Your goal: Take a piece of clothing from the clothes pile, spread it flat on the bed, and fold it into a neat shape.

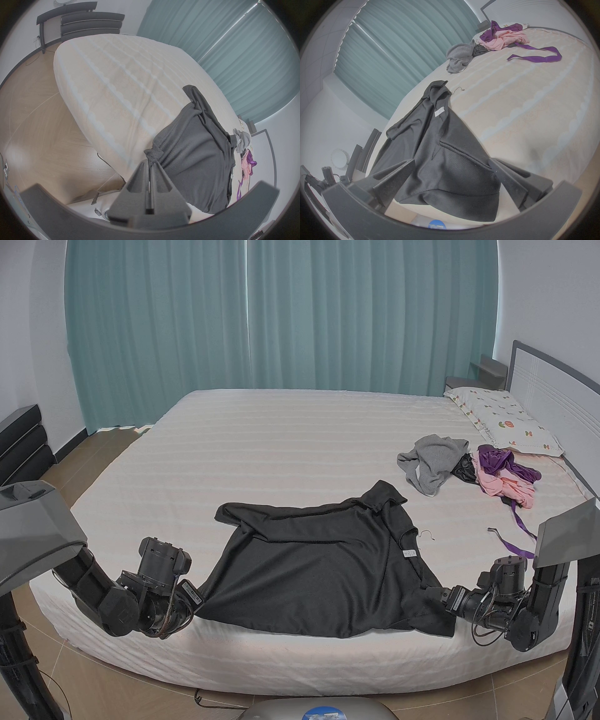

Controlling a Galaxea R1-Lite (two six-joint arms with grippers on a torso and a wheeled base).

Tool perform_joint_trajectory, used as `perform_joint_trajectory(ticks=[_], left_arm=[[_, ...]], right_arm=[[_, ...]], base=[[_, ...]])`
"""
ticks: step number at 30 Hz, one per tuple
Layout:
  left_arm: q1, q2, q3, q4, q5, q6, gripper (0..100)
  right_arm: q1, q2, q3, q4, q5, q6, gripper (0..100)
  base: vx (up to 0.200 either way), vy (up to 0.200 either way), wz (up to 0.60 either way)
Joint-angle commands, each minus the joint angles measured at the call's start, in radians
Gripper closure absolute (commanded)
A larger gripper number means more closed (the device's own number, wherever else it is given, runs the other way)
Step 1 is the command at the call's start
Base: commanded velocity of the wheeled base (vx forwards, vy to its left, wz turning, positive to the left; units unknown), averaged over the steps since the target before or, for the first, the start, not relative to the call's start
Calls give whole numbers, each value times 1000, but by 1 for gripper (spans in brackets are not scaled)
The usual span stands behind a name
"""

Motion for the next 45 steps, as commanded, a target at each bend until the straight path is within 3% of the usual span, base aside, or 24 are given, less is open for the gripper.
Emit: perform_joint_trajectory(ticks=[1,9,15,16,25,32,45], left_arm=[[0,-14,-5,7,0,0,100],[0,-12,-7,7,0,-3,100],[0,-9,-7,7,-3,-3,100],[0,-9,-8,7,-3,-3,100],[15,-12,-28,5,-4,-5,100],[50,-6,-50,-2,-6,-14,100],[55,52,-76,-22,-14,-34,100]], right_arm=[[-2,49,0,-12,-4,-17,0],[-20,57,-14,-38,-78,-51,0],[-14,75,0,-36,-68,-59,0],[-12,79,1,-30,-65,-63,100],[-20,49,-36,-39,-65,-53,100],[-51,-21,-180,4,-70,-51,100],[-74,54,-658,364,-76,-49,100]], base=[[0,0,0],[0,0,0],[0,0,0],[0,0,0],[0,0,0],[0,0,0],[0,0,0]])
